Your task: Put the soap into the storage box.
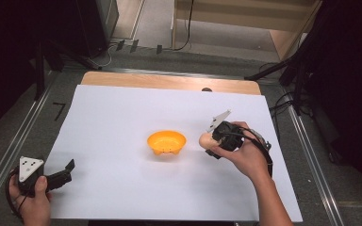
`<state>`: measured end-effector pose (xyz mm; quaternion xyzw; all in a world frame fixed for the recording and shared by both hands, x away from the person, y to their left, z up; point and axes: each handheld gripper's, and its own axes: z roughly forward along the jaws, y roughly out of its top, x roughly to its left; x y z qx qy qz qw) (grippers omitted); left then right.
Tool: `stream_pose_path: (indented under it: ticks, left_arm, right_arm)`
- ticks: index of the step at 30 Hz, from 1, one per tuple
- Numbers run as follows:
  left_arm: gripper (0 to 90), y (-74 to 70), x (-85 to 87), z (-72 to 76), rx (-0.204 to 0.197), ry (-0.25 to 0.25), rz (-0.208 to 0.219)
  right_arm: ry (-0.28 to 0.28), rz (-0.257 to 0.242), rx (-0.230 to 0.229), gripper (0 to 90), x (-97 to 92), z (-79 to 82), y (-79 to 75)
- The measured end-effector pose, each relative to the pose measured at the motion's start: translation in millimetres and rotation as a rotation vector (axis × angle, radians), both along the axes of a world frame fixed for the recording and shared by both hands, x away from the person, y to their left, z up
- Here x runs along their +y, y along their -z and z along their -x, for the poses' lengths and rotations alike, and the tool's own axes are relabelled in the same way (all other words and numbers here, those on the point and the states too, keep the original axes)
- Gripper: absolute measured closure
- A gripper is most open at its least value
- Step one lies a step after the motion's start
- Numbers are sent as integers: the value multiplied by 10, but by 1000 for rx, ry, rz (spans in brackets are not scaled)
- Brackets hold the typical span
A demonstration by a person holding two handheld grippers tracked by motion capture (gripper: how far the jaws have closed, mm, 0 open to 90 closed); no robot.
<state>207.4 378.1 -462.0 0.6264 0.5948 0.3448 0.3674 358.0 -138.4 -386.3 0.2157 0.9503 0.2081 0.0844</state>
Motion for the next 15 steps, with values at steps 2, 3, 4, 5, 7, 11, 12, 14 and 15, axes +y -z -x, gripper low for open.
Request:
stream_pose_path:
  ticks: [2, 3, 4, 5, 7, 11, 12, 14, 15]
  left_arm:
    - [14, 2, -3, -2, -1, -1, -1]
    - [14, 2, -5, -1, -1, -2, -3]
    - [14, 2, -5, -1, -1, -1, -4]
    - [14, 2, -5, -1, -1, -1, -4]
    - [14, 3, -3, -1, -3, 0, -1]
    - [14, 2, -4, 0, -4, 0, -2]
    - [14, 1, -2, 3, -4, 1, -1]
    - [14, 0, 4, 5, -4, 0, 1]
    - [14, 0, 5, 2, -3, 1, 3]
  right_arm:
    - [-5, -2, 3, 328, 36, -19, -15]
    - [-20, -3, -2, 328, 66, -49, -24]
    - [-28, -4, -6, 328, 81, -61, -26]
    - [-40, -3, -8, 328, 98, -76, -27]
    - [-52, 5, -13, 328, 140, -95, -33]
    - [-79, -2, -15, 328, 211, -108, -50]
    - [-90, -1, -19, 328, 226, -114, -52]
    - [-97, 0, -18, 328, 277, -114, -56]
    - [-114, -3, -18, 328, 326, -129, -55]
